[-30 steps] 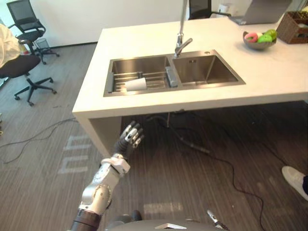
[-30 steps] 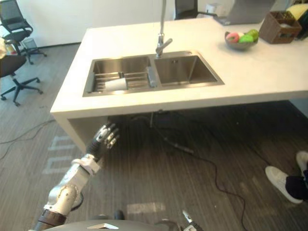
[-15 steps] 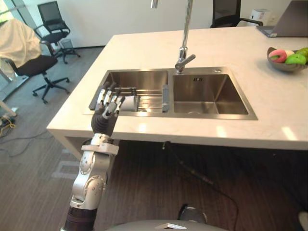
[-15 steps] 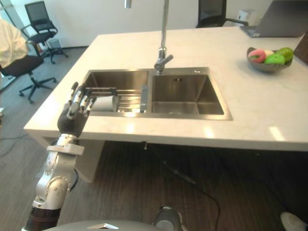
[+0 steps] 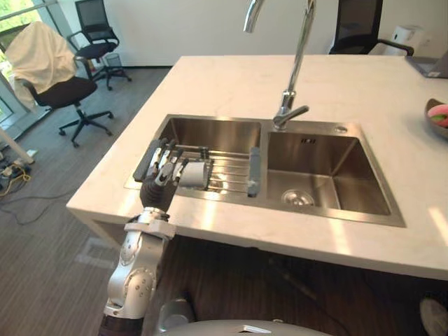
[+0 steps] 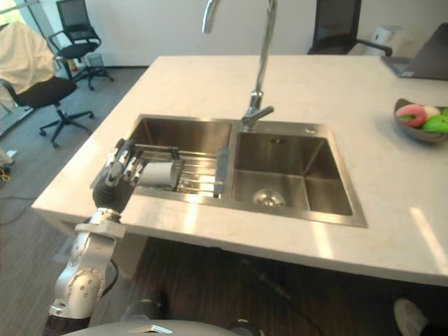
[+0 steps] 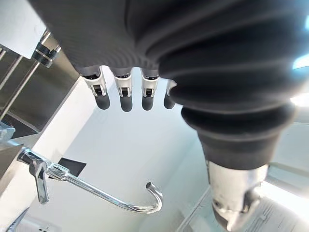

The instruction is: Walk over to the sink, pick up the cup, carry it to the dishwasher, place the cup inside the dishwasher, then close the dishwasher door

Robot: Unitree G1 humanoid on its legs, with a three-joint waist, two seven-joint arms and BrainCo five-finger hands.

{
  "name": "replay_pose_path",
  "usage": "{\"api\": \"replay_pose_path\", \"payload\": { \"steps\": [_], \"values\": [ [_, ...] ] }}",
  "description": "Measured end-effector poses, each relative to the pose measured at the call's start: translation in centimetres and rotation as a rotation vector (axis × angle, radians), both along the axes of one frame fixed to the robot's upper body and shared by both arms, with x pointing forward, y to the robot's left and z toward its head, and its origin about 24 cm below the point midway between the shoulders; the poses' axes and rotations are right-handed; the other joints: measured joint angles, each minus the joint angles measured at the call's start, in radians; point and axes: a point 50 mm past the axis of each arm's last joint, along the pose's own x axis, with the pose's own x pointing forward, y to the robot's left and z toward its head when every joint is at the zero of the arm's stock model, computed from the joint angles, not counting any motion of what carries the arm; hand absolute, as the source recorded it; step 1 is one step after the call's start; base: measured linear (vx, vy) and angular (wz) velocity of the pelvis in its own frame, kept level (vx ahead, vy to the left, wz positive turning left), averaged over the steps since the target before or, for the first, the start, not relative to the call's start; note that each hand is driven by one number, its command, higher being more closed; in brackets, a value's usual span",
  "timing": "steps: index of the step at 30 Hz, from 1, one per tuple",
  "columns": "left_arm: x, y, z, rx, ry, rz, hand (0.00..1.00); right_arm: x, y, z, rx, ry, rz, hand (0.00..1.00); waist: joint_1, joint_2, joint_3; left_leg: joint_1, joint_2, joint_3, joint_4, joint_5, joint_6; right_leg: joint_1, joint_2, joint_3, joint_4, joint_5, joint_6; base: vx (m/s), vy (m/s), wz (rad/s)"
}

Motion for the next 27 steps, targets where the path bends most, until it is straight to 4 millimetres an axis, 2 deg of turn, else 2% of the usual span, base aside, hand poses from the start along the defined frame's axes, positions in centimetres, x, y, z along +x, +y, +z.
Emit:
{"api": "replay_pose_path", "payload": {
  "steps": [1,3,5,7,9,12,13,15,17,21,24,27],
  "values": [
    [0.0,0.1,0.1,0.004,-0.003,-0.007,0.0,-0.1,0.2,-0.1,0.008,0.001,-0.009,0.0,0.0,-0.005,-0.003,0.006,-0.012,0.002,-0.001,0.018,0.008,0.0,-0.012,0.009,-0.002,0.001,0.01,0.27,0.227,-0.43],
    [0.0,0.5,0.5,0.026,-0.026,-0.013,0.0,-0.2,1.2,-0.3,0.035,-0.006,-0.053,0.0,-0.009,-0.04,-0.021,0.015,-0.078,0.017,-0.008,0.015,0.031,-0.014,-0.082,0.033,0.016,-0.02,0.051,0.28,0.232,-0.15],
    [-0.1,0.9,1.1,0.016,-0.057,-0.012,0.0,-0.5,1.8,-0.4,0.053,0.001,-0.074,0.0,-0.015,-0.058,-0.037,0.017,-0.12,0.035,-0.024,-0.004,0.043,-0.026,-0.127,0.036,0.023,-0.032,0.071,0.24,0.139,0.01],
    [-0.2,1.1,1.2,0.038,-0.067,-0.024,0.0,-0.6,2.4,-0.6,0.068,-0.003,-0.099,0.0,-0.021,-0.066,-0.05,0.039,-0.147,0.05,-0.067,0.0,0.046,-0.019,-0.146,0.036,-0.003,-0.024,0.075,0.22,0.079,-0.06],
    [-0.1,0.1,0.7,0.091,-0.055,-0.073,0.0,-1.3,2.6,-0.7,0.068,0.017,-0.171,0.0,-0.038,-0.072,-0.078,0.097,-0.184,0.048,-0.209,0.078,0.055,0.022,-0.144,-0.003,-0.083,0.008,0.084,0.22,0.007,0.12],
    [0.5,-1.9,-0.2,0.23,-0.059,-0.14,0.0,-1.1,2.4,-0.8,0.069,0.015,-0.265,0.0,-0.058,-0.064,-0.086,0.116,-0.184,0.021,-0.289,0.123,0.043,0.046,-0.114,-0.041,-0.133,0.021,0.08,0.15,-0.077,0.26],
    [0.7,-1.9,-0.5,0.271,-0.053,-0.136,0.0,-1.0,2.4,-0.8,0.069,0.012,-0.274,0.0,-0.059,-0.064,-0.086,0.121,-0.178,0.021,-0.294,0.125,0.039,0.049,-0.108,-0.041,-0.138,0.022,0.078,0.07,-0.12,-0.06],
    [0.9,-1.3,-0.9,0.424,-0.053,-0.044,0.0,-1.0,2.1,-0.7,0.066,-0.003,-0.294,0.0,-0.058,-0.062,-0.089,0.125,-0.161,0.028,-0.306,0.13,0.031,0.041,-0.088,-0.04,-0.142,0.026,0.071,0.03,-0.099,-0.2],
    [1.0,-0.7,-0.3,0.505,-0.1,0.041,0.0,-1.0,1.9,-0.7,0.064,-0.015,-0.285,0.0,-0.058,-0.06,-0.09,0.124,-0.156,0.027,-0.306,0.13,0.03,0.041,-0.083,-0.04,-0.148,0.025,0.07,0.0,-0.061,-0.06],
    [1.1,1.9,1.6,0.682,-0.194,0.331,0.0,-1.2,1.8,-0.7,0.056,-0.008,-0.283,0.0,-0.048,-0.061,-0.092,0.121,-0.153,0.026,-0.313,0.13,0.027,0.04,-0.079,-0.041,-0.152,0.025,0.069,-0.04,-0.001,0.0],
    [1.0,3.2,2.3,0.856,-0.252,0.483,0.0,-1.4,2.0,-0.7,0.061,0.003,-0.284,0.0,-0.042,-0.071,-0.095,0.118,-0.153,0.024,-0.314,0.134,0.026,0.038,-0.079,-0.042,-0.155,0.027,0.06,-0.06,0.02,0.0],
    [1.0,3.3,2.8,1.017,-0.331,0.558,0.0,-1.6,2.5,-0.8,0.076,0.015,-0.288,0.0,-0.042,-0.086,-0.107,0.099,-0.153,0.015,-0.314,0.141,0.03,0.025,-0.078,-0.046,-0.163,0.031,0.058,-0.06,0.019,0.06]
  ]
}}
